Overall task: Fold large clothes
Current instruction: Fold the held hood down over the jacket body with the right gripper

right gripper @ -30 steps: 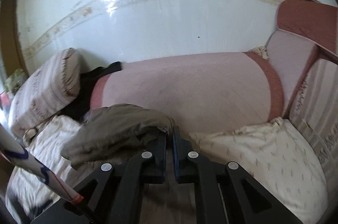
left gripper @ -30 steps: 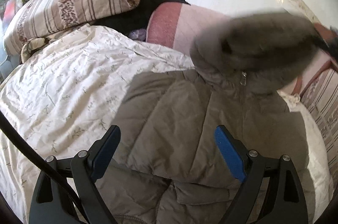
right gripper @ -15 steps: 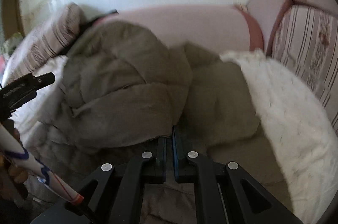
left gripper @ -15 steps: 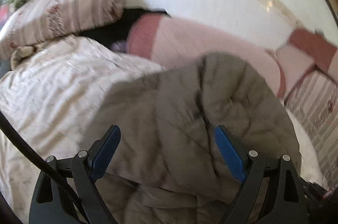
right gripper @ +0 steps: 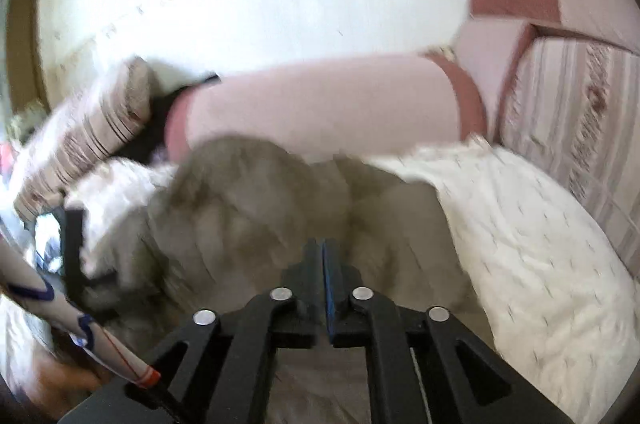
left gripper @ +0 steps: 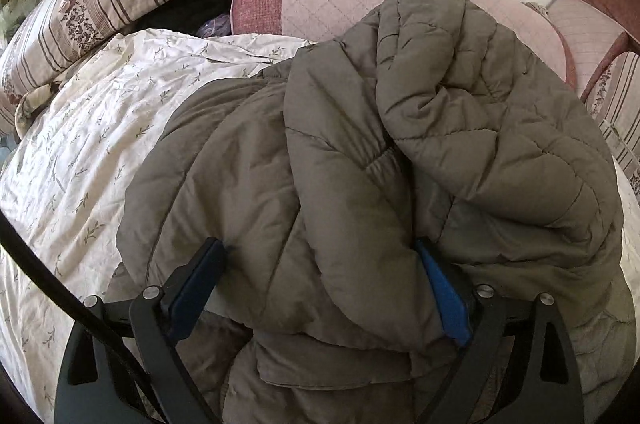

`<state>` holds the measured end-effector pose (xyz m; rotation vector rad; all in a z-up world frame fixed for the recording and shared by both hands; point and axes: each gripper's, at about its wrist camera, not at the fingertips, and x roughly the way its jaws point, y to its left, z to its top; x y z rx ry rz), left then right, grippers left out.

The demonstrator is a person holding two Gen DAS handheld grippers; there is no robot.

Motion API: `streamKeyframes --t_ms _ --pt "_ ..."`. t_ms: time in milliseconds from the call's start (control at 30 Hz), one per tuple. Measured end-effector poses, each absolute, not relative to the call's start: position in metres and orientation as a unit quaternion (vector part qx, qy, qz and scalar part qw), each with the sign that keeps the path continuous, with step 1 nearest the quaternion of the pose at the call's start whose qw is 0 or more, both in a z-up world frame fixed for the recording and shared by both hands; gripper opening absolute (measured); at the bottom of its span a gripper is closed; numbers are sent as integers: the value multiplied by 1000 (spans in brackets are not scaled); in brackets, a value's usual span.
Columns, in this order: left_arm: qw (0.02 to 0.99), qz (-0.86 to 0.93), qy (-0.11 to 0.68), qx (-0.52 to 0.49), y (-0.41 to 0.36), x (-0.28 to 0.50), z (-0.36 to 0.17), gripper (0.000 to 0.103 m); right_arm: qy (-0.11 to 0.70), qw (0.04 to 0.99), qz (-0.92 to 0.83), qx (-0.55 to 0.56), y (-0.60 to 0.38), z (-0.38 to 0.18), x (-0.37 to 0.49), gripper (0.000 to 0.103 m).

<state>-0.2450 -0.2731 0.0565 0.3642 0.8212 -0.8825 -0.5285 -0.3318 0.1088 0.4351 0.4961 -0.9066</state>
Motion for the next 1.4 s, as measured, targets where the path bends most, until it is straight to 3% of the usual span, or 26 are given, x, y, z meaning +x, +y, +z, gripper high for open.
streamKeyframes --t_ms 100,367,700,933,1200,1400 --pt "809 -412 383 170 -270 -243 56 94 226 852 -409 235 -352 108 -508 21" --pt "810 -413 380 172 -270 -245 52 98 342 814 -362 298 -386 1 -464 21" --pt "826 -432 343 117 -250 -248 82 97 348 817 -367 278 -379 12 -466 21" --pt "815 -413 362 185 -269 -252 56 98 355 818 -370 260 -375 20 -465 21" --pt "815 -413 364 179 -266 -250 56 98 268 862 -367 225 -353 63 -472 21" --pt "815 -412 364 183 -266 -253 54 98 350 840 -328 254 -355 21 -449 22"
